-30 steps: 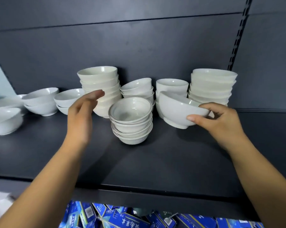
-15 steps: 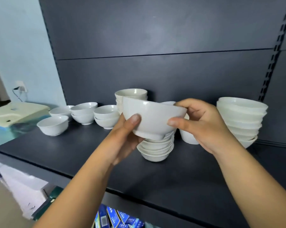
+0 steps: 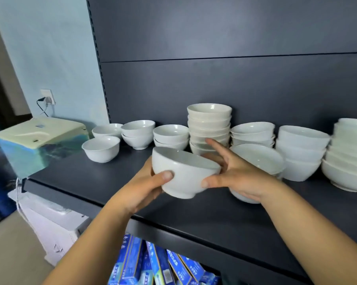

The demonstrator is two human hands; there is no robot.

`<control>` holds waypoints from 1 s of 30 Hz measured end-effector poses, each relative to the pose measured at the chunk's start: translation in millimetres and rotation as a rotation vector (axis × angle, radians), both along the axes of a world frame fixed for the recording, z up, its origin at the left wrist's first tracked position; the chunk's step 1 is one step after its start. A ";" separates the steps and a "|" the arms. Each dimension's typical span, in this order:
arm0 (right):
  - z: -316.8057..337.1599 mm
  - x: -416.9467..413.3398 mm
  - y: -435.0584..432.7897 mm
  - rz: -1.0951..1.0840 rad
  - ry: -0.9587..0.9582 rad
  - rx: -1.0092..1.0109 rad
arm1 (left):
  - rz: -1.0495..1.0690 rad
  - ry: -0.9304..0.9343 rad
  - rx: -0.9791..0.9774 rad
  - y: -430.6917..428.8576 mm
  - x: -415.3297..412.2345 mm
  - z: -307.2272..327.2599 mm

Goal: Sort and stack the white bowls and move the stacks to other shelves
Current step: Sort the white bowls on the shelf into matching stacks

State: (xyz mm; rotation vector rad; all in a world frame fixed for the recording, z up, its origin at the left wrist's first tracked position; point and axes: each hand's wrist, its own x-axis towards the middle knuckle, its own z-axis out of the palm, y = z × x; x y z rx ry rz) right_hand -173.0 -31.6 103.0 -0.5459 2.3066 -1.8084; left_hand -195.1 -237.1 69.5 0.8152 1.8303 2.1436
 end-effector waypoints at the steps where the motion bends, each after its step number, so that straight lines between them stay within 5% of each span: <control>1: -1.5 -5.8 -12.3 -0.003 -0.005 0.032 | -0.009 0.021 -0.063 -17.3 -6.7 -0.6; 11: -3.9 -72.8 -133.3 0.042 0.104 0.408 | -0.113 0.189 -0.371 -155.4 -73.4 14.2; 20: 50.7 -128.0 -162.7 -0.111 0.271 0.631 | -0.056 0.367 -0.635 -187.8 -170.3 66.7; 30: 88.4 -249.6 -170.0 -0.115 0.311 0.895 | -0.055 0.341 -0.653 -187.7 -272.0 98.6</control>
